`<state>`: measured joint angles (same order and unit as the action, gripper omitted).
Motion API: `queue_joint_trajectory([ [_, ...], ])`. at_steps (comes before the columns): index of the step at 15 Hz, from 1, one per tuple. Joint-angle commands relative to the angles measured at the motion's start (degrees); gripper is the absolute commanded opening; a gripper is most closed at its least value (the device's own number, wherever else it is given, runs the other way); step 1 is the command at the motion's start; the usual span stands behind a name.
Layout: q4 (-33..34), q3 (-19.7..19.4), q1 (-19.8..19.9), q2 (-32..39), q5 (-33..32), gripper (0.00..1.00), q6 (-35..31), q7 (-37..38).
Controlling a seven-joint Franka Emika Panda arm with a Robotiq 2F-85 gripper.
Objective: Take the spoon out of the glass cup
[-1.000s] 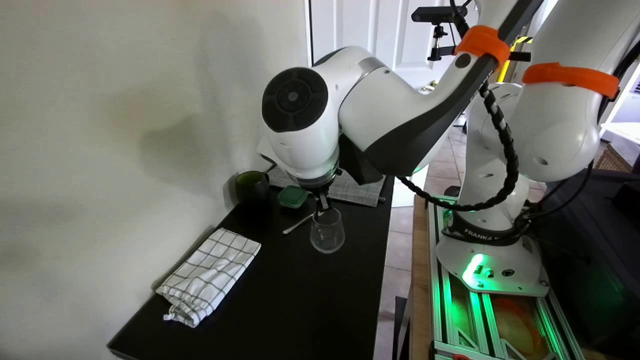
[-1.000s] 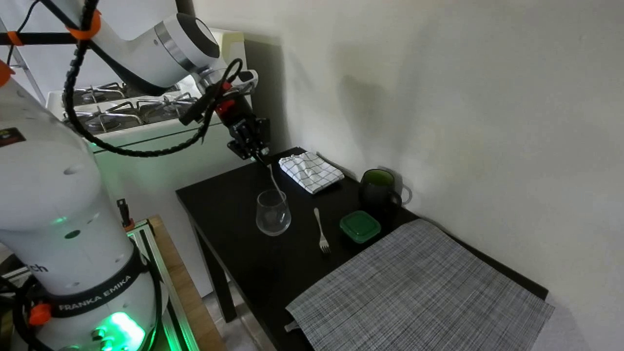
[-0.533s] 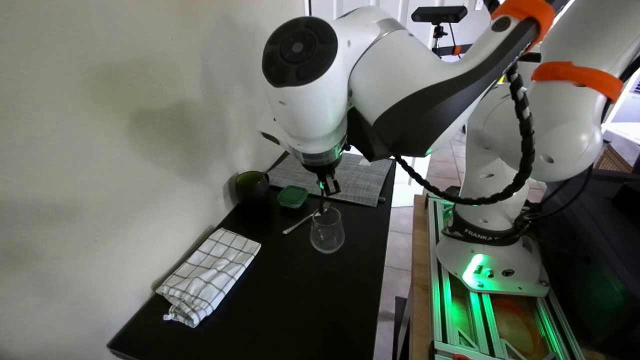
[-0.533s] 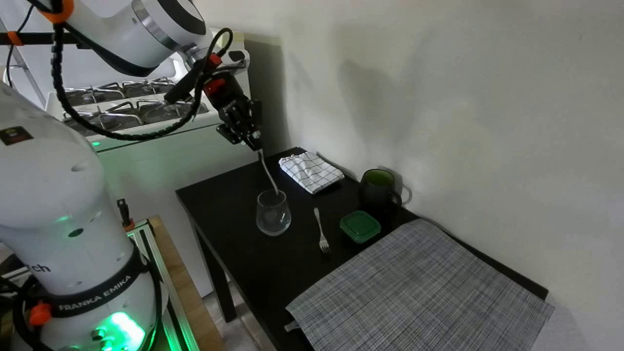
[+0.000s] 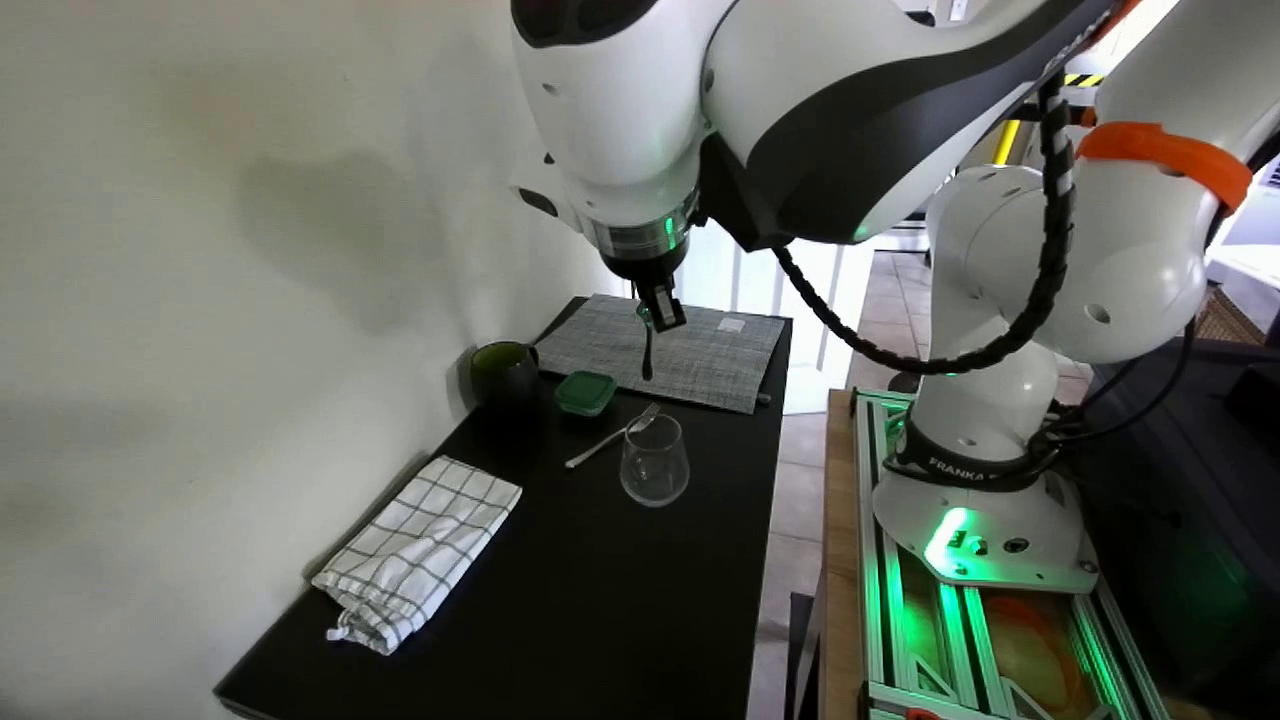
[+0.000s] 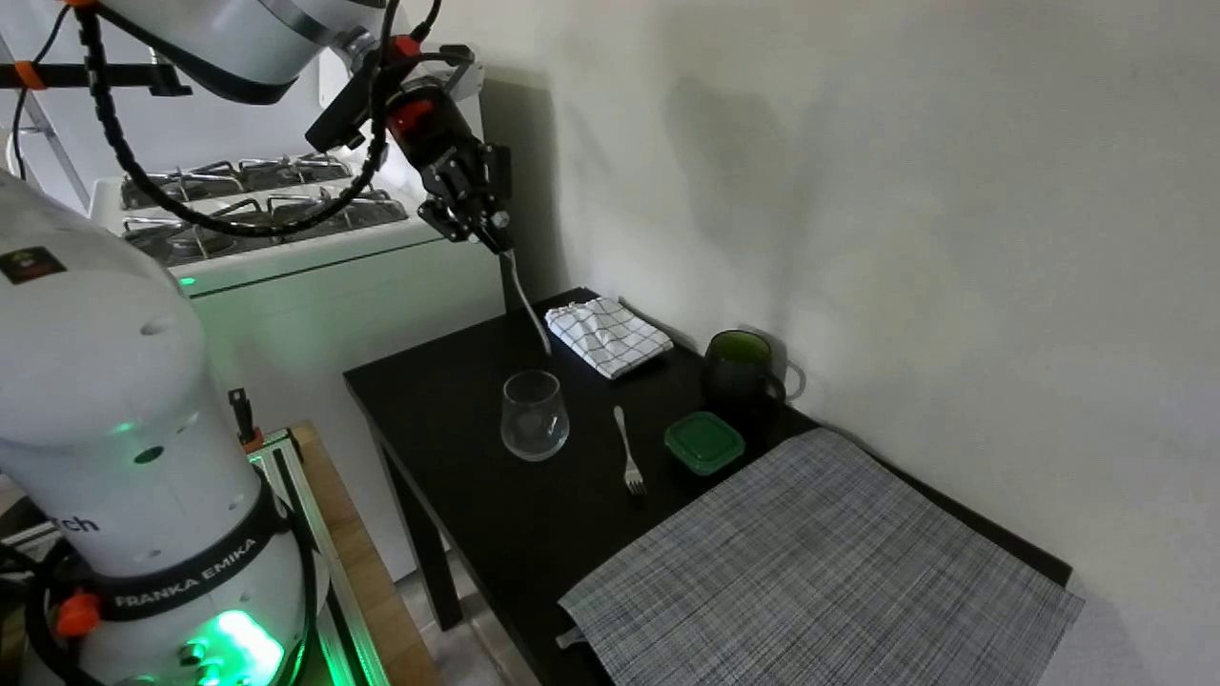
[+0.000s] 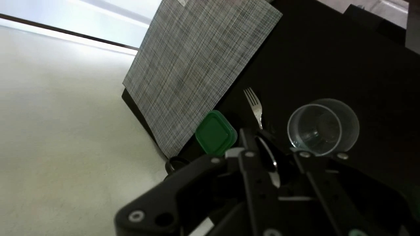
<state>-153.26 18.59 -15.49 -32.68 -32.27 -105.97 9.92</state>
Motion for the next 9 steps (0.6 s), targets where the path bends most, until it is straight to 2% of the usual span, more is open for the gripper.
queue_joint_trajectory([
  [1,0.34,-0.90,1.21,1.60,-2.47,0.03,1.25,-2.07],
  [4,-0.02,-0.92,2.11,4.47,-5.70,0.03,1.01,-2.01],
  [9,-1.30,-4.01,2.85,9.28,-8.44,0.03,-1.66,-3.61],
])
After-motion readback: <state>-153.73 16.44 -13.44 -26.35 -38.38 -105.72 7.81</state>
